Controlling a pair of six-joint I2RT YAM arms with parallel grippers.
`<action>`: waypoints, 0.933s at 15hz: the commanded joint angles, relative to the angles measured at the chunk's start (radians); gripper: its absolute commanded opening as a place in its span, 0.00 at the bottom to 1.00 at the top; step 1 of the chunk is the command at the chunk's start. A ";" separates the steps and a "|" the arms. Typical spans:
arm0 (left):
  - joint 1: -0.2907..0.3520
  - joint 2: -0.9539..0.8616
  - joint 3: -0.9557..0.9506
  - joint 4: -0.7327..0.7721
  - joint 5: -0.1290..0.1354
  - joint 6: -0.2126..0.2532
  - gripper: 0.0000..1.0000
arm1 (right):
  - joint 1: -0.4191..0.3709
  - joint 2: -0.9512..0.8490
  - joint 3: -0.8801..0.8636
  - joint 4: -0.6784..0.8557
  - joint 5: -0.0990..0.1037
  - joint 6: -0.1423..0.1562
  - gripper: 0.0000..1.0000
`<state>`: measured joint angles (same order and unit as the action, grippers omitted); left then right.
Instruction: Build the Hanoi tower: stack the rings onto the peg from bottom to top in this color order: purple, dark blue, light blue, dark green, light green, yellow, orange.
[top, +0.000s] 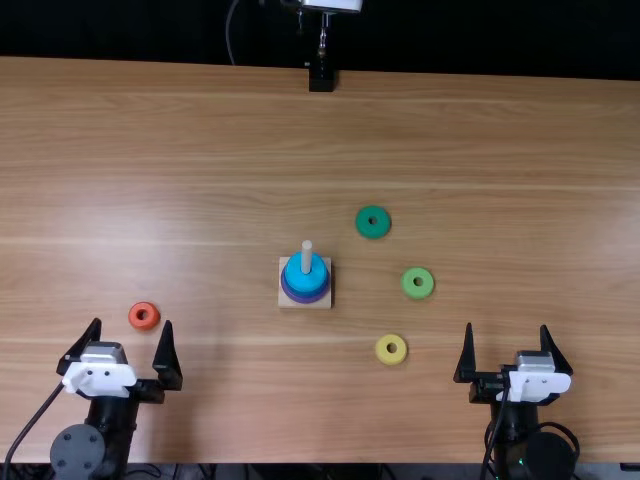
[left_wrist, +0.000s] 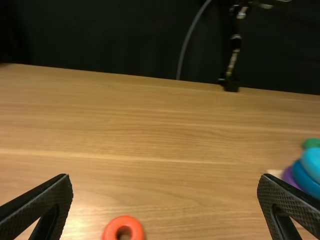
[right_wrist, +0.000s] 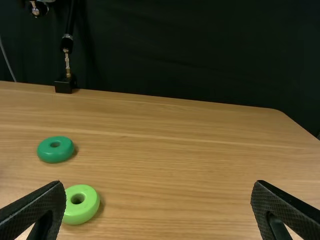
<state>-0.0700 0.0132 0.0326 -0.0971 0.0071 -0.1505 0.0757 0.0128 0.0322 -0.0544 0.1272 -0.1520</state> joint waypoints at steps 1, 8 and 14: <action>0.010 -0.013 -0.033 0.000 0.078 0.014 1.00 | -0.013 -0.013 -0.012 0.002 0.011 0.001 1.00; 0.013 -0.013 -0.033 0.001 0.074 0.005 1.00 | -0.013 -0.013 -0.012 0.002 0.011 0.001 1.00; 0.013 -0.013 -0.033 0.001 0.074 0.005 1.00 | -0.013 -0.013 -0.012 0.002 0.011 0.001 1.00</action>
<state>-0.0700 0.0124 0.0322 -0.0925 0.0608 -0.1501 0.0757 0.0128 0.0322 -0.0544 0.1276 -0.1520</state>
